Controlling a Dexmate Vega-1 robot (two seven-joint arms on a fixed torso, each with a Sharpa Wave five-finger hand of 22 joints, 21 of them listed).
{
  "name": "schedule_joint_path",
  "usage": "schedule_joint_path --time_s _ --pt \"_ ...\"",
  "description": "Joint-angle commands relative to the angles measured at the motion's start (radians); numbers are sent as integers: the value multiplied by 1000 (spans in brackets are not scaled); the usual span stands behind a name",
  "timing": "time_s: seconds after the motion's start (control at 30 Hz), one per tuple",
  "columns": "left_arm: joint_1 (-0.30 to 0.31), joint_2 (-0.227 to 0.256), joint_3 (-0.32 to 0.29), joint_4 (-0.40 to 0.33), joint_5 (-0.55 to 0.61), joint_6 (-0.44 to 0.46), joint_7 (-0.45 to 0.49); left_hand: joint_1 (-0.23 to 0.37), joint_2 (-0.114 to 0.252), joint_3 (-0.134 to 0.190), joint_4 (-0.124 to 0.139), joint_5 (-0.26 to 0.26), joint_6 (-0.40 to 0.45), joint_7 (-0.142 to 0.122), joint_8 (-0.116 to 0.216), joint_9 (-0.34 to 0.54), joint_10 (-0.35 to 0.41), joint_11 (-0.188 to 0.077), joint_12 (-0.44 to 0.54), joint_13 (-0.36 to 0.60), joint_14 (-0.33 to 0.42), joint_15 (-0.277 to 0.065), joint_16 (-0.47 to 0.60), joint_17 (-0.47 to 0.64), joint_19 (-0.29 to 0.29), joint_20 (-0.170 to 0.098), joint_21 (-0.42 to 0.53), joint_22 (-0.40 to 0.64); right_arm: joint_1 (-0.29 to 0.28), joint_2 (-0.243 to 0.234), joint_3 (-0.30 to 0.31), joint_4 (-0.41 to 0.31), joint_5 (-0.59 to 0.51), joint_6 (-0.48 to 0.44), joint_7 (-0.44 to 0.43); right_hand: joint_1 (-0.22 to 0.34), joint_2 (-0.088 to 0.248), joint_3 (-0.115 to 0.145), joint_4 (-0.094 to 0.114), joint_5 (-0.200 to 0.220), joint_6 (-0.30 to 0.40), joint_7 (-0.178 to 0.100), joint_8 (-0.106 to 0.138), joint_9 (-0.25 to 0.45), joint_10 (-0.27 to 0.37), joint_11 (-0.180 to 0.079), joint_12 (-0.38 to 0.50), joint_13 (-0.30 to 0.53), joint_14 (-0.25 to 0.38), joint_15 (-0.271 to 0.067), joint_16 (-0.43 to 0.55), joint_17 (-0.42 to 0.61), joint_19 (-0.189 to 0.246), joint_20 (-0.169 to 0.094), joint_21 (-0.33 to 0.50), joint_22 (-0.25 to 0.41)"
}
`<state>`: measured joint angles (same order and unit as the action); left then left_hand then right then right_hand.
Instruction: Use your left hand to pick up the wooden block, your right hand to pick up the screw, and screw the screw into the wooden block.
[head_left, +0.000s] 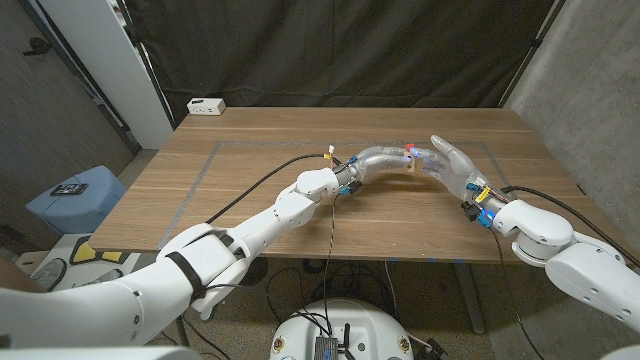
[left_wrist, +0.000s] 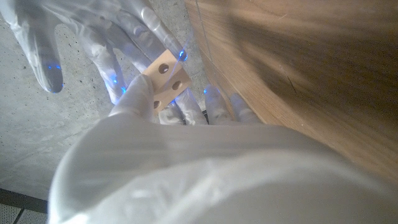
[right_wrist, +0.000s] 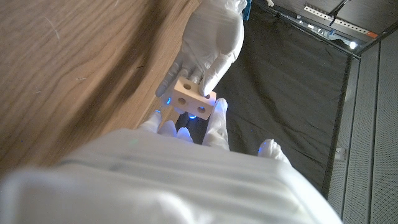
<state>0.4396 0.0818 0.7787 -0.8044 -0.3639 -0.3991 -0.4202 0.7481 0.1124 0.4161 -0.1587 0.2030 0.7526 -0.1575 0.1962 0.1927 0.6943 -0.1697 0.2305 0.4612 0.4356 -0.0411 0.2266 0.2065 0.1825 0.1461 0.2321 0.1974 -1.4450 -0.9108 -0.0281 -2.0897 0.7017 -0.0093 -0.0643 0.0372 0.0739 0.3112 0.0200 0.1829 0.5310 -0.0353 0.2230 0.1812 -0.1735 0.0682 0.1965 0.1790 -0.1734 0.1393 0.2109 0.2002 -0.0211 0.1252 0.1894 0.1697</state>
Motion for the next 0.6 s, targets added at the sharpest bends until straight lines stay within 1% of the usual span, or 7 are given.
schedule_joint_path --time_s 0.03,0.17,0.3,0.6 --pt "-6 -8 -4 23 -1 -7 -5 -4 11 12 7 7 33 26 7 6 5 5 3 3 9 -16 5 4 6 6 7 2 13 7 -10 1 -1 -1 5 9 0 8 2 9 28 5 11 2 -3 10 9 3 -105 1 2 1 8 0 8 2" --pt "-6 -8 -4 23 -1 -6 -6 -5 12 12 8 7 31 26 6 6 4 5 2 3 8 -15 5 4 6 7 7 2 16 8 -12 2 -4 1 3 10 0 9 2 9 59 5 18 3 9 13 11 3 -102 2 1 0 10 -1 8 2" --pt "-7 -9 -4 26 -1 -9 -8 -5 12 13 8 7 31 25 6 6 4 6 3 3 8 -16 5 4 6 6 7 2 12 10 -8 0 -7 2 -7 11 0 9 1 9 69 9 19 4 13 14 12 3 -100 2 1 0 11 -2 8 2" --pt "-10 -10 -4 30 1 -13 -11 -6 12 14 7 7 29 25 5 6 3 6 2 3 9 -16 5 4 6 5 7 2 6 16 0 4 -15 7 -19 12 0 11 -1 9 8 -3 -14 6 11 21 6 3 -96 3 -1 -1 14 -3 7 2"
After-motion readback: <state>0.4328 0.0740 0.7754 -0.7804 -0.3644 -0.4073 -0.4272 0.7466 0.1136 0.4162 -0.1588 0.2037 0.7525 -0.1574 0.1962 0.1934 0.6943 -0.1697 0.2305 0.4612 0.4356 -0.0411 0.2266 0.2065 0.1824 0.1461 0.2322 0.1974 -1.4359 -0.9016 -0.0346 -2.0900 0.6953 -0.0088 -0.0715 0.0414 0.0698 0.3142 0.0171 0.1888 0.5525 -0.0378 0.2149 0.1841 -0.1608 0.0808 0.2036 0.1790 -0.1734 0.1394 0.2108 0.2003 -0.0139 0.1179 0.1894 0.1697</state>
